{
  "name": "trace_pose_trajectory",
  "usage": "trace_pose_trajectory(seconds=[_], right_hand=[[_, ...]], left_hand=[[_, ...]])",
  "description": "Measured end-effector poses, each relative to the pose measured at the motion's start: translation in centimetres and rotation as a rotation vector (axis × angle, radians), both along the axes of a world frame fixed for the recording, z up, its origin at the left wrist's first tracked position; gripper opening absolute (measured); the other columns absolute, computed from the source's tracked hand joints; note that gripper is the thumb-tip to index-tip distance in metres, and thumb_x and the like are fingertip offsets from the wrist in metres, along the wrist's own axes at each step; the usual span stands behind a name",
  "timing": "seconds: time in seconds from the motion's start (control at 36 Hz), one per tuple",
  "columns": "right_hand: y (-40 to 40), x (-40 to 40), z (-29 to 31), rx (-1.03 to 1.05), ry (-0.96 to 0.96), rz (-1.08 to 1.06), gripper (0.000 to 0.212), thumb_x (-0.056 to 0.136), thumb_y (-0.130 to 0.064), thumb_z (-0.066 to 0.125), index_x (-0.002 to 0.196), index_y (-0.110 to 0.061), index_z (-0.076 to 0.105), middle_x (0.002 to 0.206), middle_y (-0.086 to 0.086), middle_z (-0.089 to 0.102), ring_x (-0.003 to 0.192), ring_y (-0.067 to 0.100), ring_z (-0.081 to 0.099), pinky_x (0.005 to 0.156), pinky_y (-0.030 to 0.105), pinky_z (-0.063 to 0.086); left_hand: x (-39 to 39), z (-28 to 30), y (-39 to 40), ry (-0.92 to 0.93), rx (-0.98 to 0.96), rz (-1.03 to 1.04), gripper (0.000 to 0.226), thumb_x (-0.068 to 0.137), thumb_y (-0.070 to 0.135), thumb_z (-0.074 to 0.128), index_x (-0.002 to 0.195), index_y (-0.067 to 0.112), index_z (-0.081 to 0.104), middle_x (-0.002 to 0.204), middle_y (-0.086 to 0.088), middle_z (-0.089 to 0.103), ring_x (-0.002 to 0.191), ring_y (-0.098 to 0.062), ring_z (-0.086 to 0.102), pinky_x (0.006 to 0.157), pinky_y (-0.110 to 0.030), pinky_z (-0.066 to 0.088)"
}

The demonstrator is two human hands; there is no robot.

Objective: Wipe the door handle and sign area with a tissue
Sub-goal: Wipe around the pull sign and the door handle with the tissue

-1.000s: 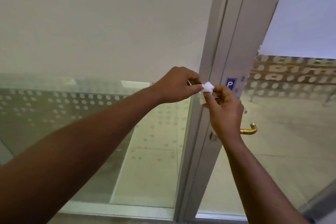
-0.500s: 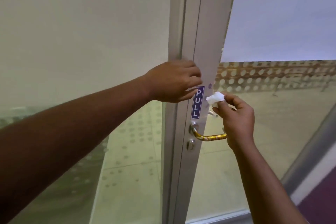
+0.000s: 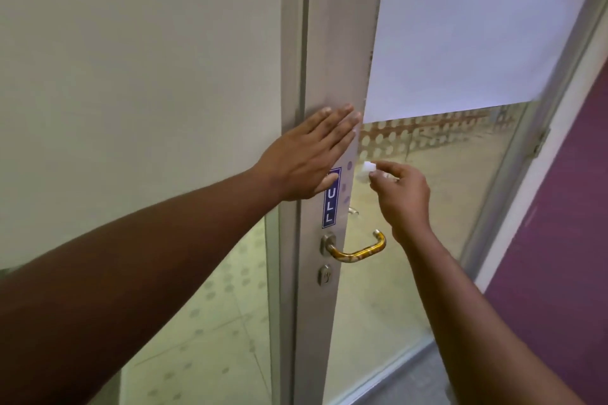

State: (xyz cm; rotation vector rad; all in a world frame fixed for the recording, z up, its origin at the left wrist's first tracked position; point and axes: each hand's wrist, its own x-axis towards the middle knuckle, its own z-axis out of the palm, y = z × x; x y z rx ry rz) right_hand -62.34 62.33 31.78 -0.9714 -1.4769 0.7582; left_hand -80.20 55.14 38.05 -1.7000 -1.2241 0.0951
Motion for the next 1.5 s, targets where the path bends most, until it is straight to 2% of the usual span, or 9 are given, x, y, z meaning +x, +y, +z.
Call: trace_pose_trajectory(seconds=[0.08, 0.22, 0.36, 0.56, 0.61, 0.75, 1.03, 1.25, 1.5], right_hand=[[0.7, -0.6, 0.0, 0.066, -0.068, -0.068, 0.025, 0.087, -0.02, 0.066, 0.111, -0.02, 0.075, 0.102, -0.004, 0.075, 0.086, 0.004, 0.068, 0.073, 0.019, 0.054], [1.3, -1.3, 0.0, 0.14, -0.082, -0.149, 0.024, 0.088, -0.018, 0.065, 0.111, -0.017, 0.074, 0.101, 0.001, 0.072, 0.088, 0.012, 0.068, 0.082, 0.032, 0.057], [1.9, -2.4, 0.0, 0.27, -0.119, -0.155, 0.018, 0.089, -0.014, 0.069, 0.106, -0.017, 0.074, 0.096, -0.004, 0.067, 0.086, 0.011, 0.066, 0.078, 0.03, 0.057], [2.7, -3.8, -1.5, 0.41, -0.158, -0.144, 0.022, 0.09, -0.009, 0.07, 0.11, -0.012, 0.073, 0.099, -0.004, 0.062, 0.084, -0.001, 0.059, 0.076, 0.003, 0.047], [2.8, -4.1, -2.0, 0.433, -0.168, -0.144, 0.022, 0.089, -0.008, 0.07, 0.111, -0.01, 0.073, 0.097, -0.001, 0.064, 0.083, 0.005, 0.06, 0.075, 0.006, 0.047], [3.0, -4.6, -3.0, 0.483, -0.149, -0.162, 0.02, 0.09, -0.006, 0.07, 0.109, -0.007, 0.074, 0.091, 0.007, 0.067, 0.078, 0.016, 0.063, 0.071, 0.032, 0.058], [3.1, -4.1, -5.0, 0.466, -0.219, -0.175, 0.021, 0.089, -0.012, 0.071, 0.109, -0.013, 0.075, 0.096, 0.003, 0.073, 0.085, 0.019, 0.064, 0.071, 0.042, 0.057], [3.4, -4.3, -2.9, 0.483, -0.152, -0.168, 0.02, 0.089, -0.006, 0.07, 0.108, -0.01, 0.075, 0.096, 0.005, 0.073, 0.083, 0.014, 0.067, 0.074, 0.038, 0.059], [3.1, -3.9, -5.0, 0.492, -0.192, -0.15, 0.021, 0.087, -0.006, 0.073, 0.108, -0.008, 0.074, 0.094, 0.004, 0.073, 0.08, 0.007, 0.065, 0.072, 0.03, 0.06]], left_hand=[[-0.3, 0.1, 0.5, 0.029, 0.004, -0.011, 0.083, 0.103, 0.058, 0.023, 0.161, 0.002, 0.007, 0.169, -0.021, -0.001, 0.158, -0.035, -0.002, 0.127, -0.045, 0.001], [-1.2, 0.5, 1.2, 0.063, -0.027, -0.03, 0.082, 0.103, 0.061, 0.016, 0.16, 0.003, 0.0, 0.169, -0.02, -0.004, 0.158, -0.034, -0.005, 0.129, -0.046, 0.001], [-1.8, 0.4, 1.8, 0.119, -0.026, -0.03, 0.083, 0.103, 0.061, 0.009, 0.161, 0.002, 0.004, 0.168, -0.022, -0.004, 0.158, -0.036, -0.004, 0.129, -0.048, 0.006], [-2.2, 0.2, 2.2, 0.204, 0.015, -0.033, 0.084, 0.103, 0.059, 0.002, 0.161, -0.001, 0.004, 0.167, -0.027, -0.004, 0.157, -0.039, -0.002, 0.128, -0.05, 0.007], [-2.2, 0.2, 2.3, 0.212, 0.007, -0.027, 0.084, 0.103, 0.059, 0.001, 0.161, -0.002, 0.002, 0.167, -0.029, -0.005, 0.157, -0.04, -0.003, 0.128, -0.05, 0.008], [-2.1, 0.2, 2.3, 0.225, 0.006, -0.016, 0.084, 0.103, 0.058, -0.002, 0.16, -0.004, -0.002, 0.166, -0.03, -0.008, 0.157, -0.042, -0.005, 0.128, -0.051, 0.008], [-2.0, 0.3, 2.2, 0.21, -0.022, 0.011, 0.085, 0.102, 0.058, -0.006, 0.159, -0.005, -0.007, 0.165, -0.032, -0.013, 0.155, -0.044, -0.009, 0.128, -0.052, 0.006], [-1.9, 0.2, 2.2, 0.212, -0.018, 0.017, 0.084, 0.103, 0.057, -0.004, 0.159, -0.005, -0.007, 0.165, -0.031, -0.011, 0.156, -0.043, -0.008, 0.129, -0.05, 0.004], [-1.9, 0.2, 2.2, 0.203, -0.014, -0.001, 0.083, 0.105, 0.057, 0.0, 0.16, -0.006, -0.003, 0.166, -0.031, -0.008, 0.156, -0.043, -0.006, 0.128, -0.051, 0.007]])
